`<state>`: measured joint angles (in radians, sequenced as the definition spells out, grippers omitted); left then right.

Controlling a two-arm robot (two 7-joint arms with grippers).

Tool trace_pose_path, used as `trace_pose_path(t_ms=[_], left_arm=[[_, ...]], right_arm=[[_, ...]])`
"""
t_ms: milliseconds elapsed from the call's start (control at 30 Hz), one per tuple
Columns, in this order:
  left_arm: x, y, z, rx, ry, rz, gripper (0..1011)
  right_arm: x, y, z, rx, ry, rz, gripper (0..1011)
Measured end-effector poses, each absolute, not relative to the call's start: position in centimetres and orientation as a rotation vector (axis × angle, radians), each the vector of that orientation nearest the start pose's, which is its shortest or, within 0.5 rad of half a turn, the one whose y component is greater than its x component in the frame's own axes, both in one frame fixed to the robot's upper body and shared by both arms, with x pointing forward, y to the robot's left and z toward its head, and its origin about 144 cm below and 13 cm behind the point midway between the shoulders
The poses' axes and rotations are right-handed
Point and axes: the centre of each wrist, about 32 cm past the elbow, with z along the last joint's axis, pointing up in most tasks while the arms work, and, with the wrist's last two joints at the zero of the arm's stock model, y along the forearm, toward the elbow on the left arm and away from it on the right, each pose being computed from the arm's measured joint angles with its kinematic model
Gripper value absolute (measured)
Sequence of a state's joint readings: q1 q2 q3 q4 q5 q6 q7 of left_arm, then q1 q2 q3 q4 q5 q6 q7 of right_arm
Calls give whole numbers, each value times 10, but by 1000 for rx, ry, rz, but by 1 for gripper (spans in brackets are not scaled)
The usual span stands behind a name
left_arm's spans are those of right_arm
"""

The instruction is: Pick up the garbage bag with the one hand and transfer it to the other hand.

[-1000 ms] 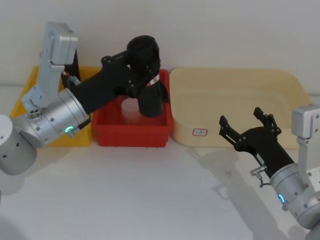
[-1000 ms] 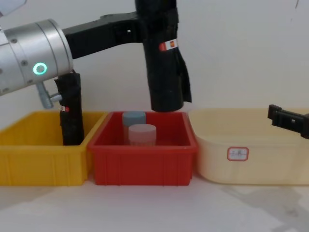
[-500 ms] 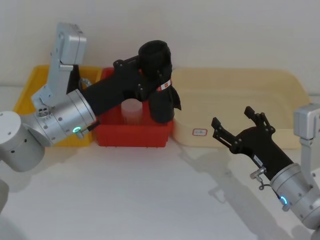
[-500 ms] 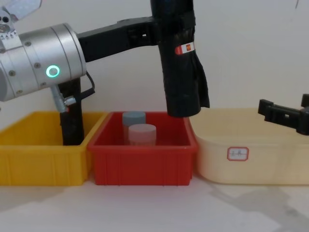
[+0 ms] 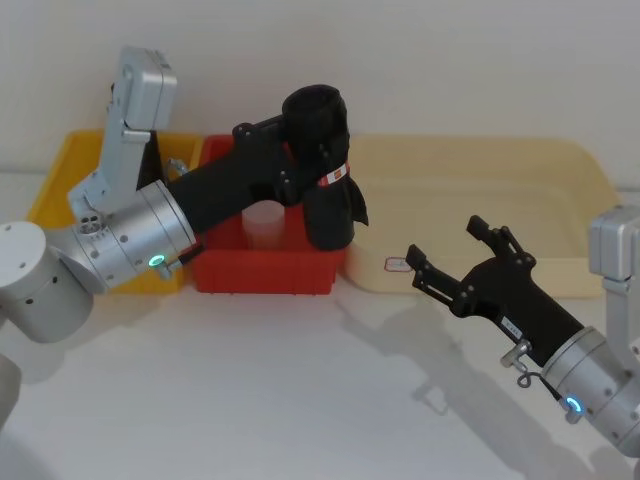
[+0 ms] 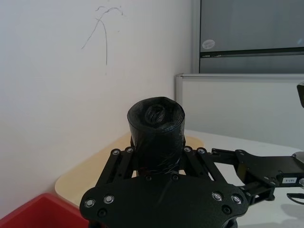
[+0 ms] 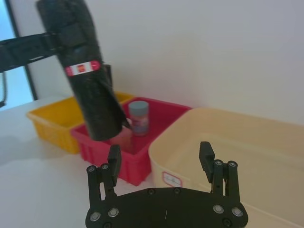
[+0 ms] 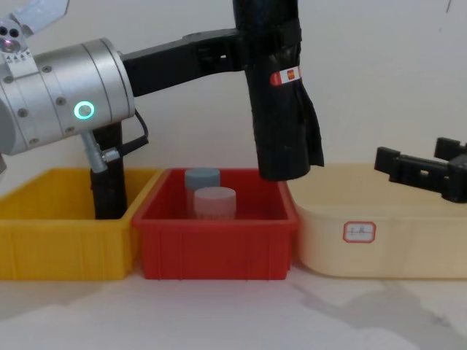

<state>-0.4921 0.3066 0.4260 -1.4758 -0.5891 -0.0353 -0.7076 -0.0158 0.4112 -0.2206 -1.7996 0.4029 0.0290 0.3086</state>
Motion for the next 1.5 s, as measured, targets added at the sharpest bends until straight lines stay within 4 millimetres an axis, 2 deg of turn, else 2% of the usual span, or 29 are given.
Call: trace_pose_path(t_ms=[333, 767, 1033, 1500], left_arm=[[561, 198, 1269, -263, -151, 457, 380], [561, 197, 1269, -263, -149, 454, 380], [562, 197, 1269, -263, -149, 453, 380], [562, 197, 1269, -263, -149, 453, 380]], right_arm=[[451, -259, 1203, 68, -78, -846, 1000], [483, -261, 1207, 68, -126, -739, 1000], [498, -255, 1209, 66, -137, -710, 1000], [508, -239, 1204, 60, -139, -646, 1000]])
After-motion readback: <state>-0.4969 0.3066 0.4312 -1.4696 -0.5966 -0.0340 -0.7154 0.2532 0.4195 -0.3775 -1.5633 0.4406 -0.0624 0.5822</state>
